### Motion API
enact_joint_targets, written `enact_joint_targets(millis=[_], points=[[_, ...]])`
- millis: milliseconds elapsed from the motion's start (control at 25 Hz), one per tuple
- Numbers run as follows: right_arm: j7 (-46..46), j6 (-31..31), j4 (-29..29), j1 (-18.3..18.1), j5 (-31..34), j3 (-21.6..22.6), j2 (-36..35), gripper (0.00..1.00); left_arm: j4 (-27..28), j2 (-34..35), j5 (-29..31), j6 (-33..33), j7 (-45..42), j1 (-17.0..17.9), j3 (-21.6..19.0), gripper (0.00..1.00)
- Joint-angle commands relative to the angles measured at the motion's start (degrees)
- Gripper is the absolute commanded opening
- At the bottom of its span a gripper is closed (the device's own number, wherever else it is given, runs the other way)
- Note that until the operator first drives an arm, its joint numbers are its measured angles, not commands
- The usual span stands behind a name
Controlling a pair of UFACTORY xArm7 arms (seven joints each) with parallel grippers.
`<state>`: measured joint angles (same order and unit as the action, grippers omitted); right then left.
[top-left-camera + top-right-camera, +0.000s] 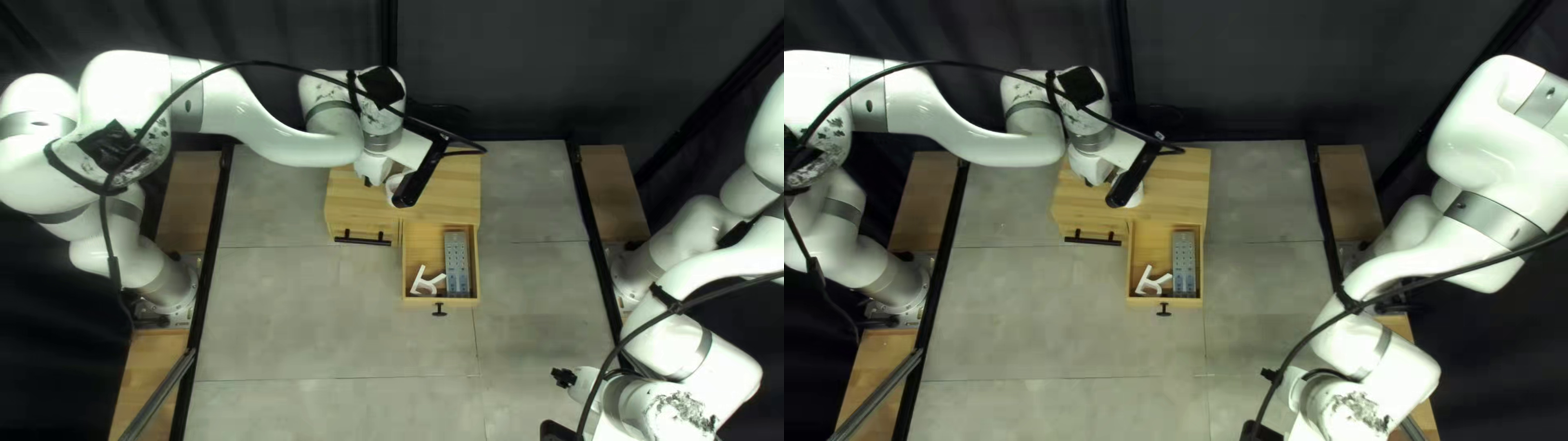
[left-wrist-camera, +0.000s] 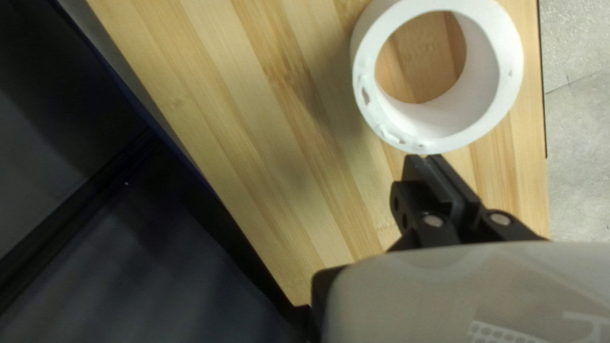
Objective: Open drawers and place objects into drawer and close
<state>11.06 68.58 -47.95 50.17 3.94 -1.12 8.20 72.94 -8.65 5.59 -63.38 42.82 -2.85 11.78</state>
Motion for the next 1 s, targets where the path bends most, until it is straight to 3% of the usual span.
enact_joint_targets(millis=[40, 400, 680, 1000], points=[[0.0, 0.0, 0.0, 0.0, 0.0, 0.0, 0.0, 1.0, 1.16, -0.81, -0.09, 0.01, 0.37, 0.14, -0.22, 0.0], [0.0, 0.0, 0.0, 0.0, 0.0, 0.0, 0.0, 1.0, 5.6, -3.15, 0.27, -1.41, 2.36, -0.34, -0.01, 0.0], [0.0, 0.0, 0.0, 0.0, 0.0, 0.0, 0.0, 1.0, 12.64, -5.88, 2.63, -3.51, 11.1, -1.89, 0.44, 0.0], [0.0, 0.0, 0.0, 0.0, 0.0, 0.0, 0.0, 1.0, 3.94, -0.26, 3.56, 3.04, 24.45, -1.78, -1.15, 0.0]])
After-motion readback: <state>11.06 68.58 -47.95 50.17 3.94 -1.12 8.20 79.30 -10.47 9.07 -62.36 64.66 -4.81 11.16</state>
